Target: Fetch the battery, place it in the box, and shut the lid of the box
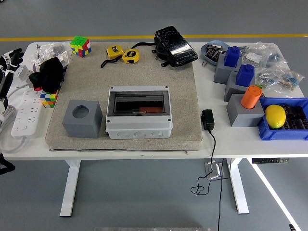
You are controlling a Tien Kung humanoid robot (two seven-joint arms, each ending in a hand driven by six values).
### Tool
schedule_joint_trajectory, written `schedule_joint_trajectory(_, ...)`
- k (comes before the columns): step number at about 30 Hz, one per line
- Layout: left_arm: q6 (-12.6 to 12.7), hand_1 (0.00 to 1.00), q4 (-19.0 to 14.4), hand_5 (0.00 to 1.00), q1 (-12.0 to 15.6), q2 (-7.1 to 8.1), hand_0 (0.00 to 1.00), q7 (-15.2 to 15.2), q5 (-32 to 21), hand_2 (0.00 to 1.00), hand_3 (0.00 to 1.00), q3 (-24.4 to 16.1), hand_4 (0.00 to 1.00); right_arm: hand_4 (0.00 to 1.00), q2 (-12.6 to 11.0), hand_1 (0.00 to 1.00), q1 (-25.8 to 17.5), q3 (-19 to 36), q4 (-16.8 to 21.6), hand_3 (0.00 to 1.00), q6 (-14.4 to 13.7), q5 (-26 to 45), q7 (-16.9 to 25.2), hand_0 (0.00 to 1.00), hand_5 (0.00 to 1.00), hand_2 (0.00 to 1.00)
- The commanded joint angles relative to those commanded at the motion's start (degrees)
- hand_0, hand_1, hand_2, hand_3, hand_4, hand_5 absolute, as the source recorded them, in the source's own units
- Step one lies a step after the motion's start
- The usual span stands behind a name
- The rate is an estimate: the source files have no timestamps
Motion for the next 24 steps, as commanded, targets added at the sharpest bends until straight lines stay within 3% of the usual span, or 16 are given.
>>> schedule_joint_trajectory(24, 1.04, 0.83, -0.37, 0.998, 0.29, -0.36, 0.837, -0.15, 0.28, 0.826, 0.827, 0.68, 0.998, 0.998, 0.26, 0.771, 0.15, 0.29, 0.0, 0.791, -0.05, 0.1, -0.02, 0.819, 0.998, 0.751)
